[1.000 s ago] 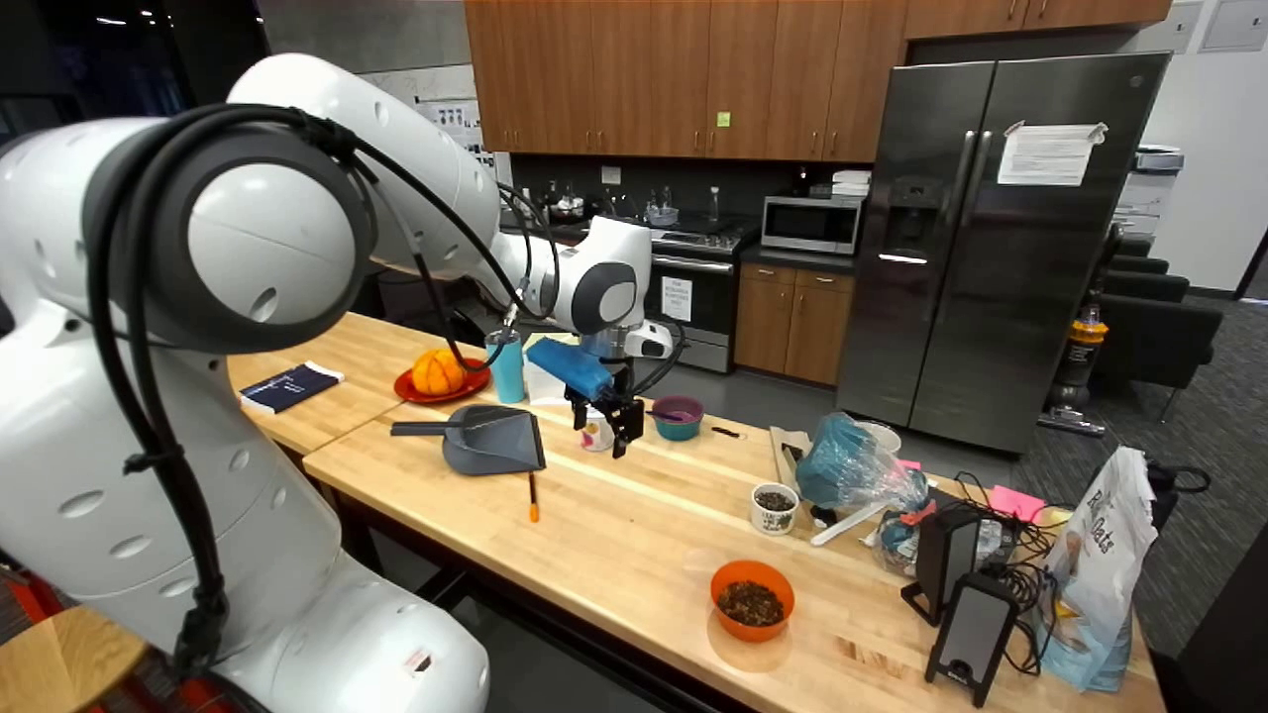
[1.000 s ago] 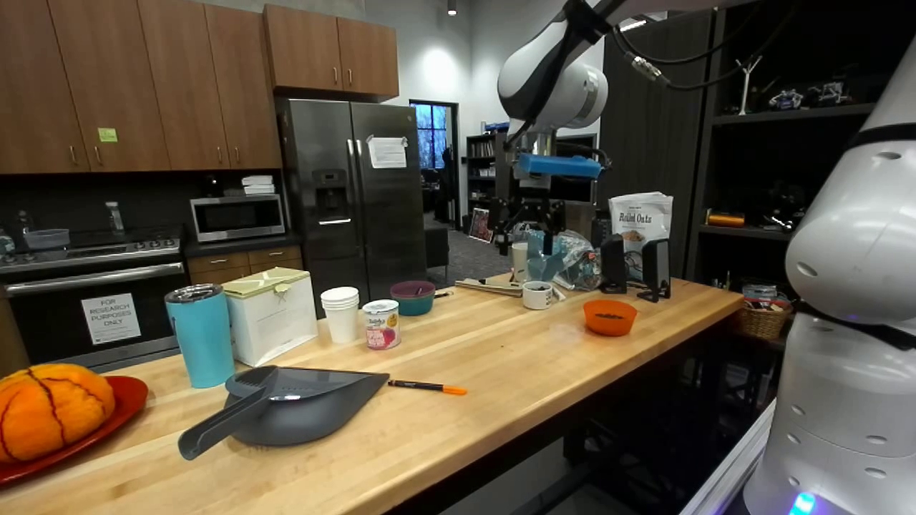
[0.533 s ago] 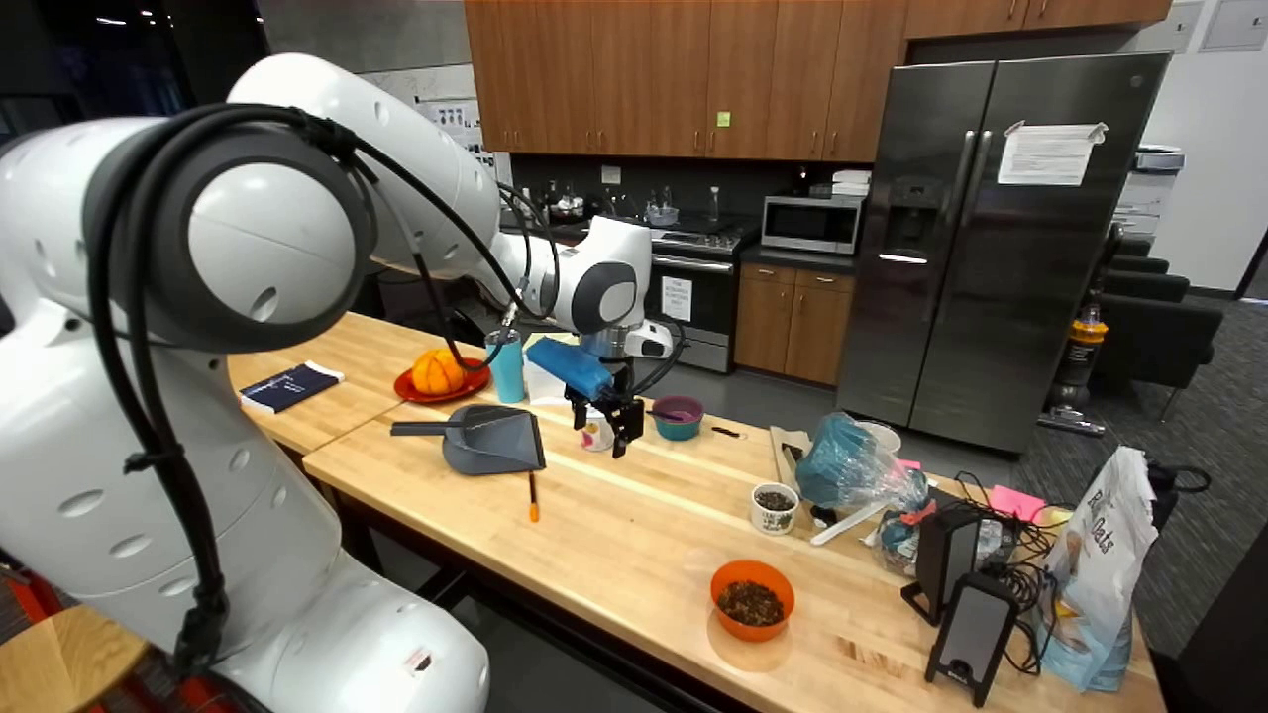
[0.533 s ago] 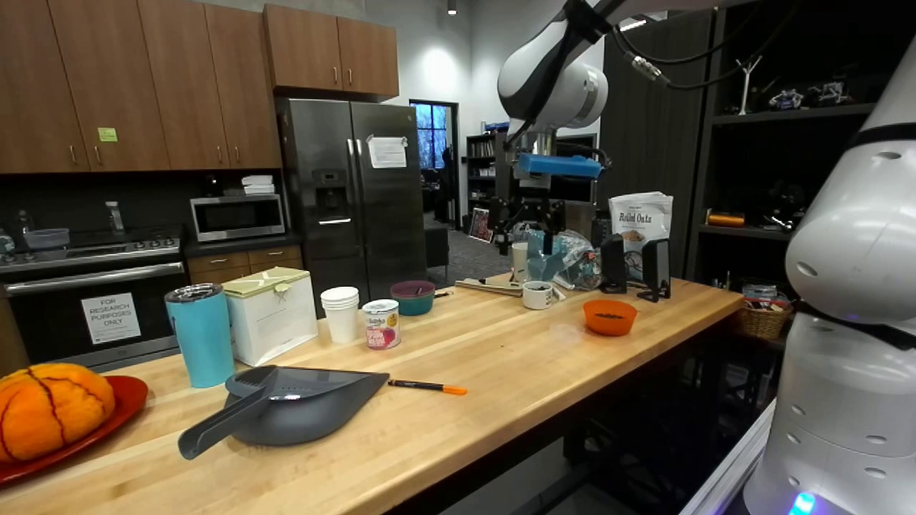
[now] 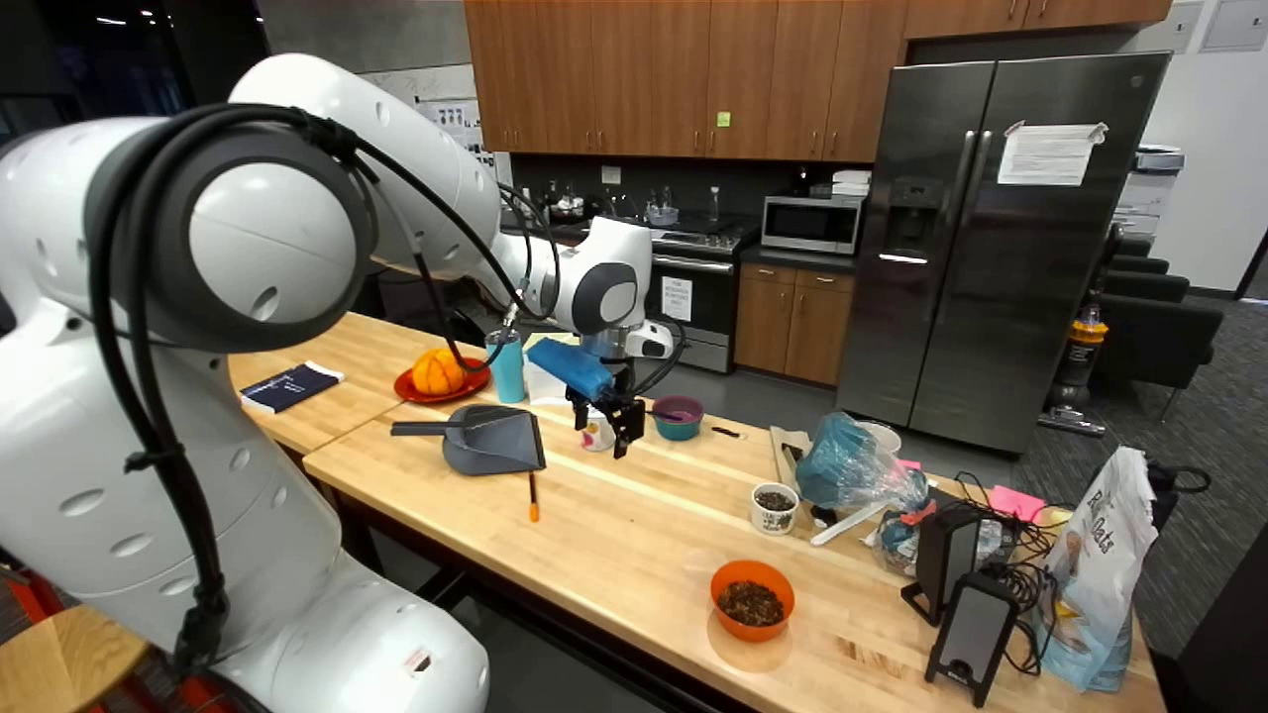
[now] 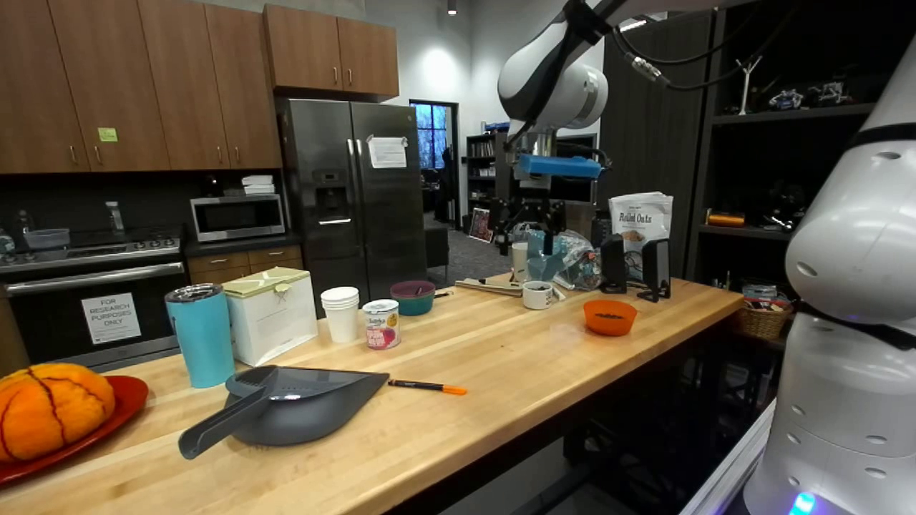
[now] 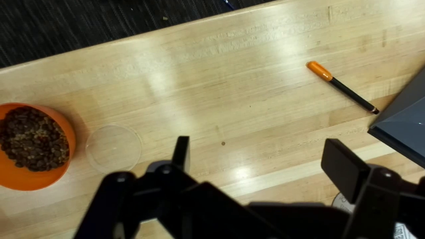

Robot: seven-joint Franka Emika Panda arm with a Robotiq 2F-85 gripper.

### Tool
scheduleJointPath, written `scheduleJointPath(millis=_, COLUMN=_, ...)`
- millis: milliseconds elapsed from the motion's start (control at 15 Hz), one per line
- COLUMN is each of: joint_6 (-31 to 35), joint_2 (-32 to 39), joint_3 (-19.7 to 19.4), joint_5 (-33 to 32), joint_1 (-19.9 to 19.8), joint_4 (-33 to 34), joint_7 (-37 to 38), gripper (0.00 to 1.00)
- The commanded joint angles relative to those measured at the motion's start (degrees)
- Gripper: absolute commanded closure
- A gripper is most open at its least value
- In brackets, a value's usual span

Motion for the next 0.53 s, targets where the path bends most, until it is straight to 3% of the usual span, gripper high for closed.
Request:
scheduleJointPath(millis=0, joint_6=4.50, joint_2=1.83, joint_3=-0.40, joint_5=-0.99, joint_1=-1.49, joint_4=-0.13, joint_7=2.83, gripper=0.00)
scheduleJointPath(millis=467, joint_6=11.31, joint_2=5.72, joint_3=-4.19, joint_5=-1.29, joint_1=-5.26, joint_4=-0.56, joint_7=2.89, gripper=0.00)
